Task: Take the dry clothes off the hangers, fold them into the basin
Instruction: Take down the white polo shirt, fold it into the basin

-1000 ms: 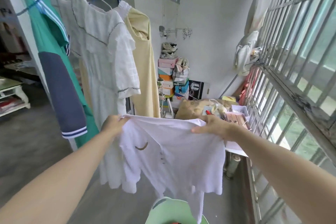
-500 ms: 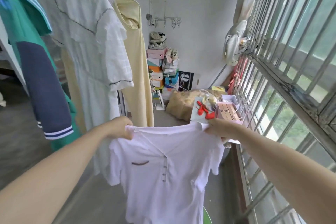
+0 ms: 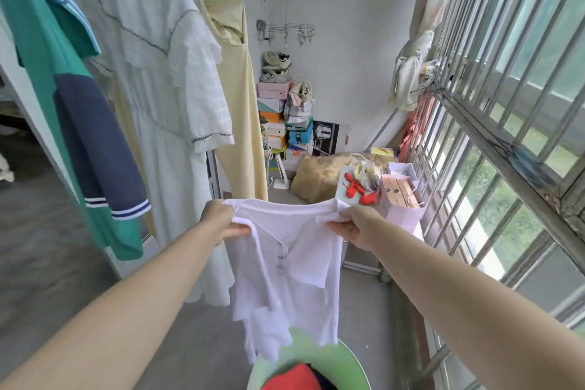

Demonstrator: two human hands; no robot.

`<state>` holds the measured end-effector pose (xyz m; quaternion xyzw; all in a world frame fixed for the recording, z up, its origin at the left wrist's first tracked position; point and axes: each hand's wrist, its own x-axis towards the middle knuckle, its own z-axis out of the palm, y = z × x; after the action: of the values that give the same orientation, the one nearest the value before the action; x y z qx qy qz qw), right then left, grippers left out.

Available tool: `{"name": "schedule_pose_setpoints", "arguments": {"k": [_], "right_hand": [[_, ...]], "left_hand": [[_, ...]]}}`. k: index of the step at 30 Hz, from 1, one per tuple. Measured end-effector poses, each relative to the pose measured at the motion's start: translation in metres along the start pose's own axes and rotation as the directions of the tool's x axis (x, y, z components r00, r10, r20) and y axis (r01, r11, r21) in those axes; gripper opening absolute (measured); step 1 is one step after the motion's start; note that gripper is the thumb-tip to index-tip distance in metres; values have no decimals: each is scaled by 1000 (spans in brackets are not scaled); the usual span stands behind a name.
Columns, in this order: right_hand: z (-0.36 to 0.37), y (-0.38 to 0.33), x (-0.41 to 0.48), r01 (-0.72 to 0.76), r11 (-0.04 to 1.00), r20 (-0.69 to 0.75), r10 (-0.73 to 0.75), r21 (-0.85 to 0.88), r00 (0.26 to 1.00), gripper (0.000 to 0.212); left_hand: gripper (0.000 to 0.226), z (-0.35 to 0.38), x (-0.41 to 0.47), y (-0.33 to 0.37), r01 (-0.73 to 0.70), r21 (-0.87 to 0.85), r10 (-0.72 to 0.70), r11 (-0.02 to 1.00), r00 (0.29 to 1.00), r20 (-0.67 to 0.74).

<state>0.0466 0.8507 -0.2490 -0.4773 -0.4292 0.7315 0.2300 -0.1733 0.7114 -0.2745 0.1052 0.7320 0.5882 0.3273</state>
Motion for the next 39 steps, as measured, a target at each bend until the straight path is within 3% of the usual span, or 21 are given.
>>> {"name": "schedule_pose_setpoints", "arguments": {"k": [2, 4, 8, 11, 16, 20, 23, 25, 32, 39], "right_hand": [[2, 3, 6, 27, 999, 13, -26, -40, 1000, 23], [-2, 5, 14, 74, 973, 3, -75, -217, 997, 19], [-8, 4, 17, 156, 771, -64, -247, -618, 967, 23], [-8, -2, 14, 192, 617, -40, -342, -763, 939, 21], [-8, -8, 14, 231, 529, 10, -387, -816, 922, 23], [-12, -8, 16, 236, 486, 47, -369, -842, 928, 31], [-16, -6, 19, 261, 474, 60, -398, -841, 916, 29], [-19, -5, 20, 262, 474, 44, -422, -841, 906, 29], [-24, -4, 16, 268, 424, 39, -477, -865, 878, 21], [-20, 5, 19, 289, 384, 84, -468, -877, 880, 40]], "left_hand": [[35, 5, -4, 4, 13, -53, -13, 999, 1000, -5], [34, 9, -8, 9, 11, -85, -12, 996, 1000, -4], [30, 14, -12, 16, 7, -125, -4, 992, 1000, 29], [27, 17, -13, 18, -27, 0, 27, 1000, 995, 100], [36, 17, -7, 10, -153, 300, 114, 942, 983, 145], [45, 22, -12, 6, -237, 427, 187, 873, 970, 155], [37, 24, -15, 4, -302, 530, 294, 793, 950, 102], [17, 25, -16, 6, -329, 571, 346, 752, 935, 83], [13, 30, -18, 8, -328, 604, 394, 726, 919, 27], [27, 28, -20, 4, -238, 773, 404, 587, 914, -25]]}}
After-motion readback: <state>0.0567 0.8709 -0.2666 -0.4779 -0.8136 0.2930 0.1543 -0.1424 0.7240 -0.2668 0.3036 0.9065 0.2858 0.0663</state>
